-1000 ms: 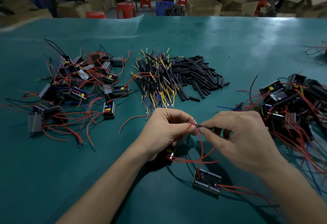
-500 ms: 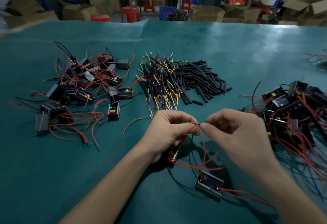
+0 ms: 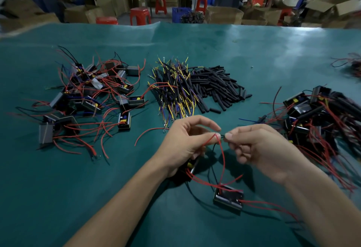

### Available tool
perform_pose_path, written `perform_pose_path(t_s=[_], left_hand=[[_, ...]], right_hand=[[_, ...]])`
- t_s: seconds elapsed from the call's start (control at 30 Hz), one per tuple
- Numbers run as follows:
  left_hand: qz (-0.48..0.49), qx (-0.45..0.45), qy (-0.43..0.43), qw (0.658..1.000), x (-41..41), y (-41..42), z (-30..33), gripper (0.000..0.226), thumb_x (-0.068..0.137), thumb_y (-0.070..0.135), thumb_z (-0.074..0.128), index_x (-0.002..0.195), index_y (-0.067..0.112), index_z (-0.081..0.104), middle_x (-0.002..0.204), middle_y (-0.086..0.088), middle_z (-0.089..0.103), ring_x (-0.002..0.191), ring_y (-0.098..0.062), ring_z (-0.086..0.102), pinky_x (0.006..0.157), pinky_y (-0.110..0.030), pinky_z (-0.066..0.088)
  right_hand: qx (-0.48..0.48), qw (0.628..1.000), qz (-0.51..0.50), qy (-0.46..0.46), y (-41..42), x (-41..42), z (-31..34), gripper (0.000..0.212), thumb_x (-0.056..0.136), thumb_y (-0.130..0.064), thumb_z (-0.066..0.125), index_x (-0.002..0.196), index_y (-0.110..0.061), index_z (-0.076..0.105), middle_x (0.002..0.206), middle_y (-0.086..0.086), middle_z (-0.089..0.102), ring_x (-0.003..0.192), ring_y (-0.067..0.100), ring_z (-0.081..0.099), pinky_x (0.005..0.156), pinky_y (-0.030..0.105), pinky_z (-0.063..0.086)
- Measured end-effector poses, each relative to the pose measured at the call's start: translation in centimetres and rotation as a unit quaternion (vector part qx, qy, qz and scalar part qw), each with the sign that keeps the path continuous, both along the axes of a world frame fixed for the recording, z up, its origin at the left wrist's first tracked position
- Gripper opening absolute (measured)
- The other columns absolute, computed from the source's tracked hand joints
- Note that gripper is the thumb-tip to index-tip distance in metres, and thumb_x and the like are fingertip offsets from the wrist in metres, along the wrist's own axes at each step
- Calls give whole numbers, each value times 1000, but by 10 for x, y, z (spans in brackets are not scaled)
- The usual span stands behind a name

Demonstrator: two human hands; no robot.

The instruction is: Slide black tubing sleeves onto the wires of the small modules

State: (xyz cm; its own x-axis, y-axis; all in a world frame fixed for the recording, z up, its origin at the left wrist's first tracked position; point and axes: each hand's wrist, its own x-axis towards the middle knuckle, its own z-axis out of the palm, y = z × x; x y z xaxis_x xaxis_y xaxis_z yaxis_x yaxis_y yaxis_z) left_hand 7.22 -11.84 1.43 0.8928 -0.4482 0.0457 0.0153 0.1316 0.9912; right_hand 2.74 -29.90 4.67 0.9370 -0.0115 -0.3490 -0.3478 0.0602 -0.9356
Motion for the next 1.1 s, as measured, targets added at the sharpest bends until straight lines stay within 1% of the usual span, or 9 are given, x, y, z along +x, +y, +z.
perform_pose_path(t_s=[0.1,0.23,0.33,0.47,0.67,0.77,0.87,1.0,1.1], left_hand=[[10,-28,-8,1000,-2,-1,2,6,94,10,68,95,16,70,86,-11,74,42,-11,46,45,-19,38],[-15,-61,-11,998,-6,0,5,15,90,25,66,101,20,73,105,-15,73,77,-21,67,73,-29,56],[12,-31,-69,997,-9,-4,3,23,83,21,73,106,17,72,110,-11,75,101,-21,70,94,-32,55],[93,52,-171,979,-15,-14,-2,42,72,30,81,110,22,64,109,5,73,106,-13,69,94,-30,55],[100,108,-165,975,-11,-10,-4,36,72,23,67,107,25,56,117,7,65,116,-5,61,105,-25,47],[104,145,-162,970,-5,-3,-3,23,75,18,61,97,25,58,111,3,60,111,-9,60,102,-25,49],[111,253,-244,930,-2,0,-7,13,85,19,72,96,21,65,101,4,60,97,-11,60,91,-29,52],[132,236,-233,934,-6,-1,-6,20,81,9,69,92,22,59,87,7,67,67,-7,57,70,-27,52],[125,221,-204,945,-6,0,-5,25,78,-4,60,88,20,58,89,2,68,61,-15,58,59,-29,48]], right_hand=[[-42,996,-42,-62,-3,4,-3,22,86,-7,72,65,-11,69,59,4,58,48,10,51,44,20,44],[-220,951,-132,-170,-1,19,3,23,91,-14,71,68,-15,69,55,-4,61,52,11,57,51,31,48],[-284,919,-176,-211,9,29,5,18,86,-27,70,69,-22,69,58,-1,66,61,23,65,64,48,59],[-332,882,-210,-259,29,31,0,15,92,-30,65,77,-25,63,64,-5,68,65,18,70,70,48,60],[-241,928,-180,-222,24,13,-2,6,95,-22,66,98,-27,65,77,-3,75,65,19,72,72,48,61],[-325,923,-59,-198,4,-19,-4,17,82,-27,81,96,-29,70,87,-14,75,77,11,72,73,31,57],[-383,907,62,-161,3,-40,-4,53,61,-47,86,106,-41,60,97,-22,71,72,8,67,68,20,53],[-405,891,42,-199,11,-40,-10,49,67,-14,82,103,-36,57,91,-12,71,57,8,59,55,14,45],[-447,870,-10,-206,9,-41,-12,41,66,-13,80,92,-33,55,78,-10,67,59,6,60,55,16,44]])
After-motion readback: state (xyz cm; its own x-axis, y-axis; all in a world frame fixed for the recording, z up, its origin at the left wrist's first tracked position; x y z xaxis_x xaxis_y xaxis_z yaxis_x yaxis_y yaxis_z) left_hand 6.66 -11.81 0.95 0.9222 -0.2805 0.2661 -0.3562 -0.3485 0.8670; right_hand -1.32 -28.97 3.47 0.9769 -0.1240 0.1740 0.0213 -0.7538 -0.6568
